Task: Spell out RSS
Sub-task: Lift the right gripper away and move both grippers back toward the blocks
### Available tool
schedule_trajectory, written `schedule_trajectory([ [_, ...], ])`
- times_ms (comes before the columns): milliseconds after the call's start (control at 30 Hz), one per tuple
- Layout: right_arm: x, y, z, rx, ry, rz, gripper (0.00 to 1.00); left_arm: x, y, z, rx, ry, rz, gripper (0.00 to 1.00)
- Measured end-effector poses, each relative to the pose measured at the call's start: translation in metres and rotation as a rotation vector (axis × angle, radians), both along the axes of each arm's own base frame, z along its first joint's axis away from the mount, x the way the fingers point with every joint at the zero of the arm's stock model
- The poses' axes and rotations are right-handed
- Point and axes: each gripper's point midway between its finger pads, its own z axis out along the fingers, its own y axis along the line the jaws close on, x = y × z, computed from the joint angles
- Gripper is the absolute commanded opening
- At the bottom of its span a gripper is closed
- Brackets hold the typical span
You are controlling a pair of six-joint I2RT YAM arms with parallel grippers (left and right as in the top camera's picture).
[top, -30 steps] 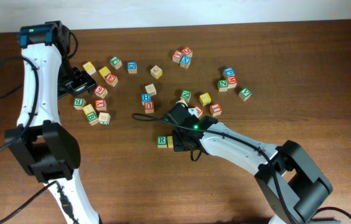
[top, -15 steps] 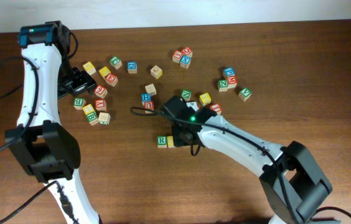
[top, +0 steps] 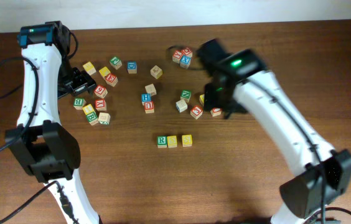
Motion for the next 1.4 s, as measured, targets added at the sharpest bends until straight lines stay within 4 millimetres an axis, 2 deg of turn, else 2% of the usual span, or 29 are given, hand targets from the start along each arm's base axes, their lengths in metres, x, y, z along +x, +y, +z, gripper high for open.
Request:
schedule_trajectory([
  [33, 0.000, -0.017, 0.003, -0.009, 0.012, -0.030, 0.98, 0.000, 0.000, 0.000, 0.000, 0.000, 0.000, 0.99],
  [200, -0.008, -0.090, 0.007, -0.052, 0.095, -0.140, 0.99, 0.000, 0.000, 0.000, 0.000, 0.000, 0.000, 0.99],
  [267, -0.006, -0.109, 0.007, -0.054, 0.102, -0.158, 0.98, 0.000, 0.000, 0.000, 0.000, 0.000, 0.000, 0.99],
  [367, -0.006, -0.124, 0.007, -0.054, 0.107, -0.173, 1.00, 0.000, 0.000, 0.000, 0.000, 0.000, 0.000, 0.99],
  [433, -0.006, -0.133, 0.007, -0.054, 0.110, -0.187, 0.90, 0.001, 0.000, 0.000, 0.000, -0.005, 0.000, 0.99],
  [467, -0.006, -0.137, 0.006, -0.054, 0.112, -0.193, 0.77, 0.003, 0.000, 0.000, 0.001, -0.012, 0.000, 0.99],
  [533, -0.007, -0.141, 0.003, -0.055, 0.116, -0.200, 0.53, 0.006, 0.001, -0.001, 0.003, -0.025, 0.000, 0.99],
  [567, -0.008, -0.142, 0.000, -0.054, 0.123, -0.201, 0.44, 0.007, 0.001, -0.001, 0.002, -0.029, 0.000, 0.99],
  [600, -0.009, -0.141, -0.005, -0.049, 0.131, -0.198, 0.41, 0.007, 0.000, -0.001, -0.004, -0.028, 0.001, 0.99],
  [633, -0.010, -0.139, -0.010, -0.036, 0.143, -0.197, 0.40, 0.004, -0.004, -0.001, -0.022, -0.018, 0.001, 0.95],
  [700, -0.016, -0.134, -0.020, -0.008, 0.177, -0.189, 0.34, 0.001, -0.017, -0.001, -0.102, -0.005, -0.020, 0.79],
  [733, -0.021, -0.130, -0.026, 0.013, 0.201, -0.187, 0.34, 0.002, -0.030, -0.001, -0.183, -0.012, -0.055, 0.71],
  [767, -0.022, -0.127, -0.029, 0.025, 0.211, -0.188, 0.33, 0.003, -0.042, 0.000, -0.253, -0.022, -0.100, 0.68],
  [867, -0.031, -0.116, -0.040, 0.086, 0.257, -0.184, 0.34, 0.007, -0.083, 0.006, -0.446, -0.060, -0.254, 0.71],
  [1033, -0.033, -0.103, -0.040, 0.161, 0.272, -0.181, 0.42, -0.001, -0.142, 0.014, -0.567, -0.068, -0.442, 0.76],
  [1067, -0.034, -0.102, -0.040, 0.167, 0.276, -0.179, 0.43, -0.006, -0.152, 0.017, -0.575, -0.066, -0.474, 0.80],
  [1100, -0.035, -0.101, -0.039, 0.175, 0.280, -0.174, 0.43, -0.011, -0.161, 0.021, -0.575, -0.067, -0.510, 0.99],
  [1167, -0.039, -0.099, -0.036, 0.183, 0.289, -0.153, 0.43, -0.024, -0.175, 0.041, -0.538, -0.102, -0.598, 0.99],
  [1200, -0.043, -0.099, -0.032, 0.188, 0.286, -0.145, 0.43, -0.034, -0.175, 0.057, -0.485, -0.137, -0.636, 0.99],
  [1300, -0.045, -0.098, -0.024, 0.193, 0.264, -0.125, 0.40, -0.065, -0.162, 0.086, -0.358, -0.189, -0.639, 0.99],
  [1400, -0.044, -0.098, -0.019, 0.197, 0.239, -0.117, 0.27, -0.100, -0.143, 0.097, -0.274, -0.209, -0.586, 1.00],
])
